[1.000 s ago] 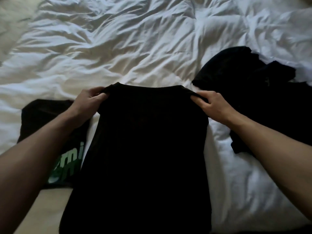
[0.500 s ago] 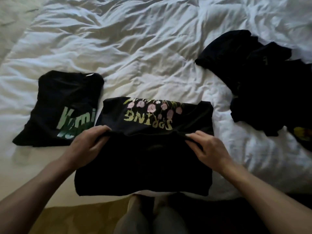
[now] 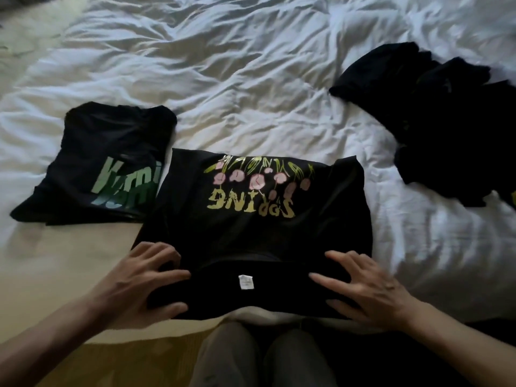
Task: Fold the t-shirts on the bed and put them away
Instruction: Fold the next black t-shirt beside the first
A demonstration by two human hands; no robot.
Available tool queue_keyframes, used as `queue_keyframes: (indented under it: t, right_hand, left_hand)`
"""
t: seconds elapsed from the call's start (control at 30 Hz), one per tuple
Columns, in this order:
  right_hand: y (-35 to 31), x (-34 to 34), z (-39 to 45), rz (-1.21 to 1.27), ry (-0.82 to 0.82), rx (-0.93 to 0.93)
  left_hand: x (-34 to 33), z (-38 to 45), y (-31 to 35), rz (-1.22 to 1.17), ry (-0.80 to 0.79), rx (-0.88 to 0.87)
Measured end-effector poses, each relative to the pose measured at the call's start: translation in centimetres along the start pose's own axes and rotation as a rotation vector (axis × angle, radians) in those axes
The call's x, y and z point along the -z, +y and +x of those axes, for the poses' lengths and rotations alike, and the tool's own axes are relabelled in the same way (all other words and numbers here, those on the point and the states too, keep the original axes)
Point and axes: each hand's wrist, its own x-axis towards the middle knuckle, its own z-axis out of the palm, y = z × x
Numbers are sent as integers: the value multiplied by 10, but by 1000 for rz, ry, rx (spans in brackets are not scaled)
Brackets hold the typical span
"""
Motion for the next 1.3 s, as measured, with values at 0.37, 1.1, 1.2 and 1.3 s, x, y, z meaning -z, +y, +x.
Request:
queue_keyframes:
  t: [0.37,1.1,1.2,1.3]
  right_hand:
    - [6,7,82,270,385,-353]
    - [158,-4,123,1411,632,-1415]
    - [163,-15,112,1550,673,-1483]
    - [169,-16,104,1513,783,-1518]
  left_hand:
    - [-6,100,-18,-98,432,553]
    - [-9,191,-126,-651,421,1238]
    - [-6,183,-129,-594,515,1233]
    - [-8,179,-130,-558,587,1239]
